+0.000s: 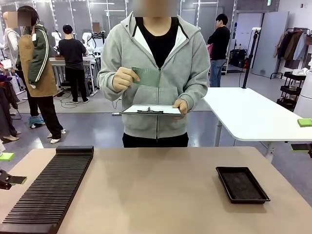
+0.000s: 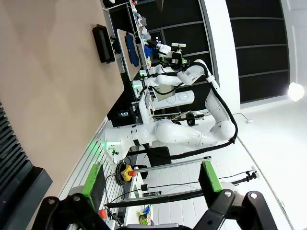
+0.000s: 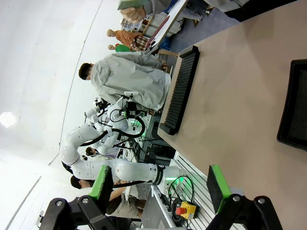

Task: Inspect the PCB.
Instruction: Pick up the Blank PCB that the human is holding.

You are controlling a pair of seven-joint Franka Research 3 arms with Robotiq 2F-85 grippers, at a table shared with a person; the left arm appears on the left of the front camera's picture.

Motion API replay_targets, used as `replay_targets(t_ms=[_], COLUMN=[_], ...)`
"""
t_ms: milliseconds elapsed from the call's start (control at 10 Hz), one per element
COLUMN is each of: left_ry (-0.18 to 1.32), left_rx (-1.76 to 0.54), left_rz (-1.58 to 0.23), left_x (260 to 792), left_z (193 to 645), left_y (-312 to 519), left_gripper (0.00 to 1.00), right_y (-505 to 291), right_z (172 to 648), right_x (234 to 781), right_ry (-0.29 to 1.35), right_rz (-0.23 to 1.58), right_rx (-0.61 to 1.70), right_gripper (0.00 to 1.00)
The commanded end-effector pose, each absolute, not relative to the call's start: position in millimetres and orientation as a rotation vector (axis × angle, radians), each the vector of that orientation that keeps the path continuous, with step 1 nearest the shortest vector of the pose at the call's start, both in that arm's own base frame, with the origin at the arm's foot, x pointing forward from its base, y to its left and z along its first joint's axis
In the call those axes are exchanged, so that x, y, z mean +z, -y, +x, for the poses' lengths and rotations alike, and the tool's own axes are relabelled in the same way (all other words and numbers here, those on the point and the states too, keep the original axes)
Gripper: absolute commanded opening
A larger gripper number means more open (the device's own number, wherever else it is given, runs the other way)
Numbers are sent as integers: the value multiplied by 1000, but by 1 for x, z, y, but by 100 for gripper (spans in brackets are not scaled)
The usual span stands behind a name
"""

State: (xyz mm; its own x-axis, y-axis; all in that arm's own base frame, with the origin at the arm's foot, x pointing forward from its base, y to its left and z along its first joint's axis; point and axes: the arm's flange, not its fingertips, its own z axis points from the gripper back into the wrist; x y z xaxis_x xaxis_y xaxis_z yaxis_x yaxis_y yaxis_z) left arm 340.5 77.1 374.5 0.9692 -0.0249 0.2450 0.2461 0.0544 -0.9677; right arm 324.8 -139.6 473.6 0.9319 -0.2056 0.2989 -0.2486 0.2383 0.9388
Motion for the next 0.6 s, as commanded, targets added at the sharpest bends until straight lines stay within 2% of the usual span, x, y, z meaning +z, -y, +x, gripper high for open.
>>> replay_targets(t_ms=[0, 500], left_ry=[176, 176], left_rx=[-203, -203], left_rz=[-1506, -1506], left_x=[374, 374], left_z=[342, 342], left_y=[-75, -75], left_gripper=[100, 100], right_y=[140, 140], right_z=[326, 326], right_x=[476, 476], right_ry=[410, 410], right_rz=[1347, 1347], right_rx=[41, 41], right_gripper=[100, 100])
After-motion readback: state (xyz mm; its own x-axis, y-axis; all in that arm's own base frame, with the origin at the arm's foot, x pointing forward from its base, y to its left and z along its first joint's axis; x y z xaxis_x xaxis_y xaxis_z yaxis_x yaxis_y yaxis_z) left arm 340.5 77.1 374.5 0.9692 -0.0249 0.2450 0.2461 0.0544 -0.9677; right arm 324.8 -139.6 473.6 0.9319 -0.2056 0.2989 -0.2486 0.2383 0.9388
